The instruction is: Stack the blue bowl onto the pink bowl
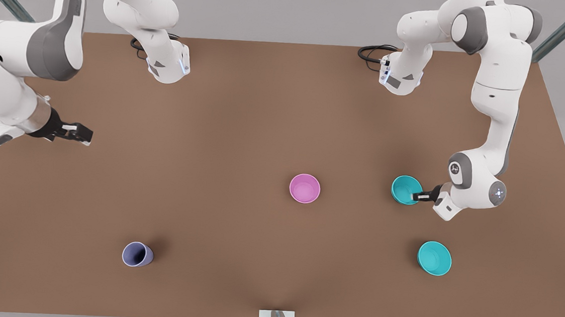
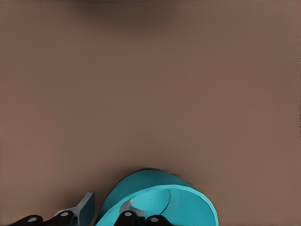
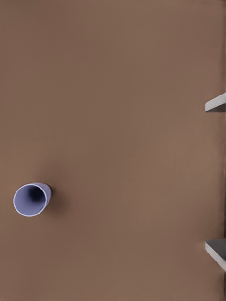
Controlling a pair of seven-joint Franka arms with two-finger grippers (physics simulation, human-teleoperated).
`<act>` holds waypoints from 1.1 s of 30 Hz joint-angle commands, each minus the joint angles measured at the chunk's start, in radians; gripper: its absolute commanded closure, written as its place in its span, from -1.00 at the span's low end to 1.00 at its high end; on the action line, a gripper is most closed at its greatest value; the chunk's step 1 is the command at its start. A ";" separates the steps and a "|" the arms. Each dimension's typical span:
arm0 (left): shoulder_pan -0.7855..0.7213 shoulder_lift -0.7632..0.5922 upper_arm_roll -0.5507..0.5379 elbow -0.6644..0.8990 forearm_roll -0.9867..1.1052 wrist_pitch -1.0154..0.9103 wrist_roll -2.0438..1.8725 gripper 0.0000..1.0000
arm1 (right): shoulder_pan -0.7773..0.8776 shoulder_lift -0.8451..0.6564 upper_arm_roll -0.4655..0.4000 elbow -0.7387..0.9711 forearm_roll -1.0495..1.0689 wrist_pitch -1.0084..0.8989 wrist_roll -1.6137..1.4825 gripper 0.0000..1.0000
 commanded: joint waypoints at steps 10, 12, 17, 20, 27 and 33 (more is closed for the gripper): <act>-0.256 -0.140 -0.002 0.137 -0.003 -0.106 -0.362 0.57 | -0.008 0.019 0.000 0.000 0.026 -0.026 -0.267 -1.00; -0.341 -0.105 -0.006 0.230 -0.003 -0.104 -0.450 0.57 | -0.008 0.020 0.000 0.003 0.026 -0.026 -0.267 -1.00; -0.554 -0.009 -0.009 0.326 -0.016 -0.101 -0.577 0.57 | -0.020 0.020 -0.002 0.003 0.033 -0.026 -0.276 -1.00; -0.543 0.003 -0.028 0.317 0.014 -0.088 -0.551 0.57 | -0.020 0.028 -0.002 0.003 0.035 -0.024 -0.278 -1.00; -0.485 0.041 -0.143 0.268 0.015 0.110 -0.551 0.57 | -0.020 0.034 -0.002 0.004 0.035 -0.024 -0.278 -1.00; -0.483 0.052 -0.144 0.223 0.024 0.135 -0.550 0.57 | -0.034 0.040 0.000 0.006 0.046 -0.024 -0.284 -1.00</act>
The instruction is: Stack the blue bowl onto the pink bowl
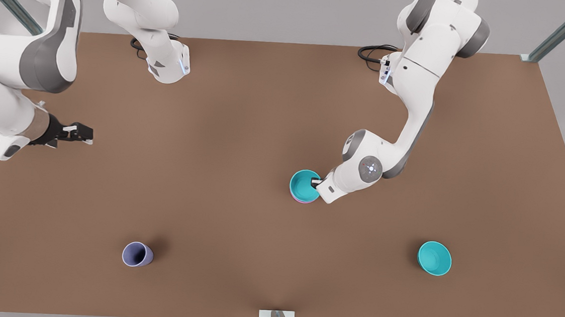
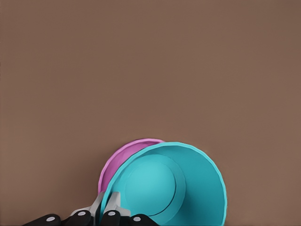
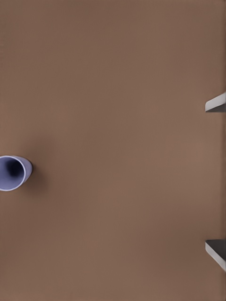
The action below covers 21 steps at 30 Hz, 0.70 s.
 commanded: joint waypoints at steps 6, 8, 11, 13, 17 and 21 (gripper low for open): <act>0.005 0.012 -0.002 -0.021 -0.001 0.074 -0.130 0.57 | -0.006 0.005 -0.001 0.008 0.007 0.001 -0.052 -1.00; 0.005 0.016 -0.002 -0.021 -0.001 0.076 -0.130 0.57 | -0.006 0.006 0.000 0.008 0.007 0.001 -0.052 -1.00; 0.011 0.016 -0.005 -0.021 -0.003 0.077 -0.130 0.42 | -0.006 0.006 -0.001 0.008 0.007 0.001 -0.052 -1.00; 0.035 0.015 -0.036 -0.021 -0.003 0.074 -0.133 -1.00 | -0.006 0.006 0.000 0.008 0.008 0.001 -0.052 -1.00; 0.129 -0.148 -0.039 -0.031 0.063 -0.243 -0.136 -1.00 | -0.006 0.006 -0.001 0.007 0.008 0.001 -0.052 -1.00; 0.270 -0.422 -0.036 -0.008 0.212 -0.622 -0.124 -1.00 | -0.006 0.009 0.000 0.008 0.008 0.001 -0.052 -1.00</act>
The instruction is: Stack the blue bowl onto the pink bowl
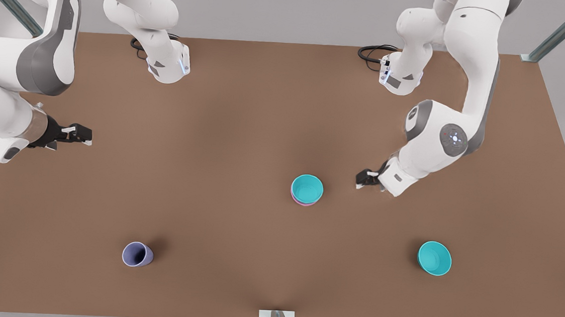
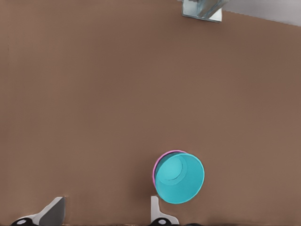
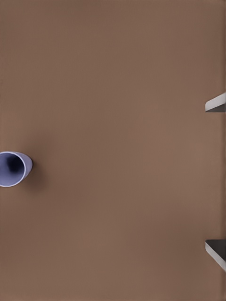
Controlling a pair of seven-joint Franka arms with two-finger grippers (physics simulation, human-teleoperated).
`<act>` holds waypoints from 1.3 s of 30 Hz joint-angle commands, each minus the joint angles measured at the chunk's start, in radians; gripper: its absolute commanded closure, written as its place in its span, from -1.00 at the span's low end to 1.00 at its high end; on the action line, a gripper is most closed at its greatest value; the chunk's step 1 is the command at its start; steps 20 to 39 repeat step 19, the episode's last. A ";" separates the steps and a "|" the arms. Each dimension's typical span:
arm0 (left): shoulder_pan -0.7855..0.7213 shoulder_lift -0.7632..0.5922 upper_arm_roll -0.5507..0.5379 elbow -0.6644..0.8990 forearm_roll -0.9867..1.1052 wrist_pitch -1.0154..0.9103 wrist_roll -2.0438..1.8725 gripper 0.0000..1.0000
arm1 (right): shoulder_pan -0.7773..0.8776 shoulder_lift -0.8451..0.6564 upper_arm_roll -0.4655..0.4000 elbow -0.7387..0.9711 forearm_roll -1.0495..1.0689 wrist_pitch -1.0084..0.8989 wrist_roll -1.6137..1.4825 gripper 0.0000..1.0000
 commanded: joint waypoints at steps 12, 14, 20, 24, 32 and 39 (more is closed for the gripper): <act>0.048 -0.181 0.050 0.071 0.195 -0.545 0.195 -1.00 | 0.000 -0.001 0.000 0.002 0.004 0.001 -0.016 -1.00; 0.048 -0.183 0.063 0.079 0.189 -0.545 0.195 -1.00 | 0.000 -0.001 0.000 0.002 0.004 0.003 -0.016 -1.00; 0.048 -0.181 0.072 0.079 0.178 -0.547 0.195 -1.00 | 0.000 0.011 0.000 0.008 0.002 0.004 -0.016 -1.00; 0.048 -0.181 0.072 0.079 0.178 -0.547 0.195 -1.00 | 0.000 0.011 0.000 0.008 0.002 0.004 -0.016 -1.00; 0.048 -0.181 0.072 0.079 0.178 -0.547 0.195 -1.00 | 0.000 0.011 0.000 0.008 0.002 0.004 -0.016 -1.00; 0.048 -0.181 0.072 0.079 0.178 -0.547 0.195 -1.00 | 0.000 0.011 0.000 0.008 0.002 0.004 -0.016 -1.00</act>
